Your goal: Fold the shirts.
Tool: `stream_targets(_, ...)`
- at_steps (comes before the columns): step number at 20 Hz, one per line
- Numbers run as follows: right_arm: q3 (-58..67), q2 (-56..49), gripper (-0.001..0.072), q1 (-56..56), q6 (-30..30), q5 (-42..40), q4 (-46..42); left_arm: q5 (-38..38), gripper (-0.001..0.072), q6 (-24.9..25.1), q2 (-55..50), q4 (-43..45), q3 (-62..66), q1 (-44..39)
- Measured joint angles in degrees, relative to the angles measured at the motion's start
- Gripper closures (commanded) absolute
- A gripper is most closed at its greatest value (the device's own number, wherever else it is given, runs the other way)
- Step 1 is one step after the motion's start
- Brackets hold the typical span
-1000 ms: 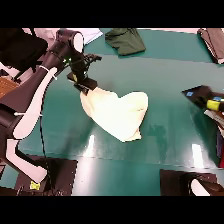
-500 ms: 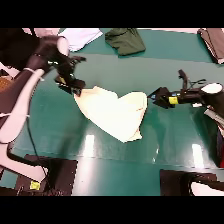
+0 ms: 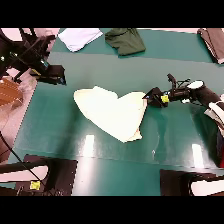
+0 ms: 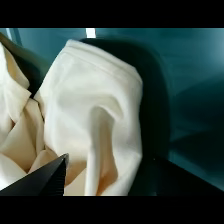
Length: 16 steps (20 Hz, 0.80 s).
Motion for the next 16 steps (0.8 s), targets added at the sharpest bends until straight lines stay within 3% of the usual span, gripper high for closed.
stream_targets(7, 0.4, 1.1, 0.0144, -0.3, 2.7, -0.6, -5.0, 7.0, 0.0217, 3.5, 2.4, -8.2, -17.5, 0.7)
stream_targets(8, 0.4, 0.6, 0.0199, 0.4, 2.8, -0.9, -4.5, 8.3, 0.0216, 4.3, 2.5, -10.3, -19.1, 0.7)
stream_targets(9, 0.4, 0.0, 0.0353, 1.2, 2.8, -1.2, -3.8, 9.7, 0.0216, 5.1, 2.6, -12.3, -20.6, 0.7)
stream_targets(10, 0.4, -0.8, 0.0551, 2.1, 2.8, -1.9, -3.1, 11.0, 0.0215, 5.9, 2.7, -13.7, -21.9, 0.7)
stream_targets(11, 0.4, -1.5, 0.0691, 2.9, 2.8, -3.0, -2.4, 12.3, 0.0214, 6.9, 2.8, -14.9, -23.1, 0.7)
stream_targets(16, 0.4, -0.8, 0.0693, 4.9, 1.1, -6.0, 1.0, 17.6, 0.0208, 14.4, 2.9, -21.4, -31.0, 0.7)
